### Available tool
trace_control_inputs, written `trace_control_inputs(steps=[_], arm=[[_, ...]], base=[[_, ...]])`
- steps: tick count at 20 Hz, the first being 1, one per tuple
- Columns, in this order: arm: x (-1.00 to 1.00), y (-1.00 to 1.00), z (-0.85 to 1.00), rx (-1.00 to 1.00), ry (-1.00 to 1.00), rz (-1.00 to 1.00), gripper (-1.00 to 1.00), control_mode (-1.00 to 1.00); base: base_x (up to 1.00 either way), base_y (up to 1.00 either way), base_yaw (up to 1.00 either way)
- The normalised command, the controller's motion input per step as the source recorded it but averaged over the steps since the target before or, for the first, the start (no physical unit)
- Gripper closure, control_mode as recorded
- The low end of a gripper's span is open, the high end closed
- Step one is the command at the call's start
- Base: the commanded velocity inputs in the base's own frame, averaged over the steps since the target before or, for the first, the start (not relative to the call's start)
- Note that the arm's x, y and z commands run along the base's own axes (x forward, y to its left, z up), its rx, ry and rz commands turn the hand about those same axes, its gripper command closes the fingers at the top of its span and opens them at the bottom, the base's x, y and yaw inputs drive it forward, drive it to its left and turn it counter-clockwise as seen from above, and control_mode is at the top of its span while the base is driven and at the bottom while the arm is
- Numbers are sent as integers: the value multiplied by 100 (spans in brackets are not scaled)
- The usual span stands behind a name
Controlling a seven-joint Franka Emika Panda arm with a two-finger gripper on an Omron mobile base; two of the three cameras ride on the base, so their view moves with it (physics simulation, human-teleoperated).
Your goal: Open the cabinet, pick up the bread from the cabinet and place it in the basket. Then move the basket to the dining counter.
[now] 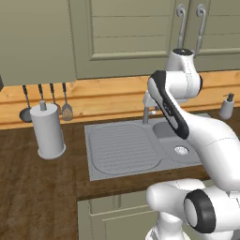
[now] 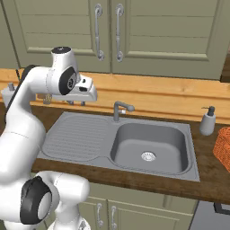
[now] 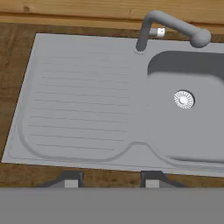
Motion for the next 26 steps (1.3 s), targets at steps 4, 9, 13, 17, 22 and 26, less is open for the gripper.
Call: trace_control_inputs(steps=[4, 9, 13, 17, 22, 26], arm=[[-13, 0, 0, 0, 0, 0, -100, -100], [-54, -5, 9, 5, -29, 0, -100, -100], [-33, -25, 48, 11, -30, 0, -100, -100], [-19, -35, 65, 12, -16, -1, -100, -100], [-24, -36, 74, 10, -7, 0, -100, -100], [-17, -25, 65, 7, -12, 0, -100, -100]], base=[[0, 0, 0], [0, 0, 0], [0, 0, 0], [0, 0, 0], [0, 0, 0], [0, 0, 0]])
